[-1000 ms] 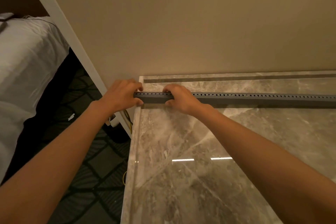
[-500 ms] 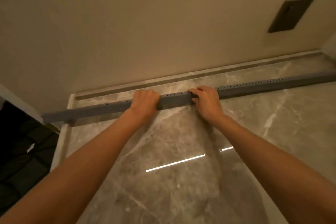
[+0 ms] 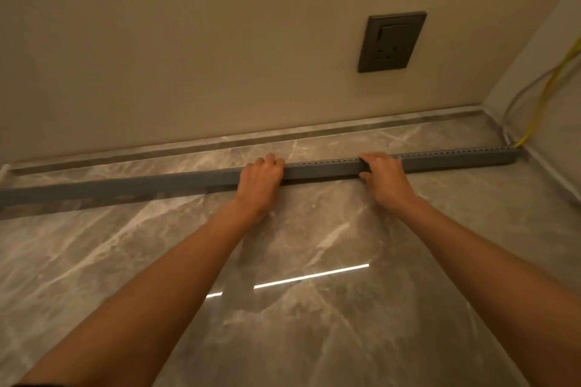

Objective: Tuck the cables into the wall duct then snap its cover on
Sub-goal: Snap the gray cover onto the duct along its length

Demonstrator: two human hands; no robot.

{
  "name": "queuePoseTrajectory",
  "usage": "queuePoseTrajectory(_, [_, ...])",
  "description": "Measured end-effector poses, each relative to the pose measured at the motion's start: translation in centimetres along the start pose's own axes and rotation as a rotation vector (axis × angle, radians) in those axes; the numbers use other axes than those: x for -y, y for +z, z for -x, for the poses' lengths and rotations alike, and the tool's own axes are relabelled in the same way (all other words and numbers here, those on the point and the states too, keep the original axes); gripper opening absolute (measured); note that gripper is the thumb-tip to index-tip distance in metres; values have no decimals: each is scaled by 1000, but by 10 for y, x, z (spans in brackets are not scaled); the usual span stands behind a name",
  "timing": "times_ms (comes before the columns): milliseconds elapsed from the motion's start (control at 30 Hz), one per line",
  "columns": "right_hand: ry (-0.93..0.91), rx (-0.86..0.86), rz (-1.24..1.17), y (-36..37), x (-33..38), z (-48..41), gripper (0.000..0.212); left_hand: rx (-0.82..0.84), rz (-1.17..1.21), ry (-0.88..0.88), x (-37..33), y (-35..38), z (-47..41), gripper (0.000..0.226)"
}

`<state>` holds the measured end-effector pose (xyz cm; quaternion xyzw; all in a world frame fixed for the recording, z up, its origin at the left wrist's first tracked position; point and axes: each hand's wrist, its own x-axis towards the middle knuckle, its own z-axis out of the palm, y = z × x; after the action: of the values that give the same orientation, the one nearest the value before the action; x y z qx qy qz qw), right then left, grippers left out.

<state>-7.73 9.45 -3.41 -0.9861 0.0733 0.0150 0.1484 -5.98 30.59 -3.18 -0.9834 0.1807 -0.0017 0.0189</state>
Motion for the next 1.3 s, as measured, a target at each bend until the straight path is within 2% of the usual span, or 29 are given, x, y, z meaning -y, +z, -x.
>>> queuePoseTrajectory(133, [117, -12, 57, -6, -35, -13, 36, 75, -18, -95, -7, -7, -15, 24])
queuePoseTrajectory(233, [124, 6, 107, -1, -38, -22, 38, 122, 30, -152, -6, -8, -22, 24])
queuePoseTrajectory(467, [49, 104, 225, -2, -38, -52, 43, -21, 167, -126, 0, 5, -41, 25])
queuePoseTrajectory(667, [36, 81, 216, -6, -30, -84, 43, -52, 117, -109, 6, 4, -66, 19])
queuePoseTrajectory(733, [10, 87, 250, -8, -31, -93, 42, -57, 98, -107, 9, 8, -72, 19])
queuePoseTrajectory(833, [-35, 60, 303, -11, -35, -101, 33, -92, 98, -78, 5, 11, -75, 5])
queuePoseTrajectory(900, [-77, 12, 358, -13, -41, -106, 32, -130, 101, -117, 2, 16, -81, 11])
queuePoseTrajectory(1067, [-199, -34, 468, -16, -55, -110, 29, -177, 142, -215, -12, 18, -83, 6])
queuePoseTrajectory(1167, [-245, -24, 468, -18, -59, -110, 27, -142, 128, -321, -23, 16, -84, 12])
queuePoseTrajectory(1300, [-269, -4, 469, -22, -58, -111, 27, -41, 70, -378, -37, 9, -93, 22])
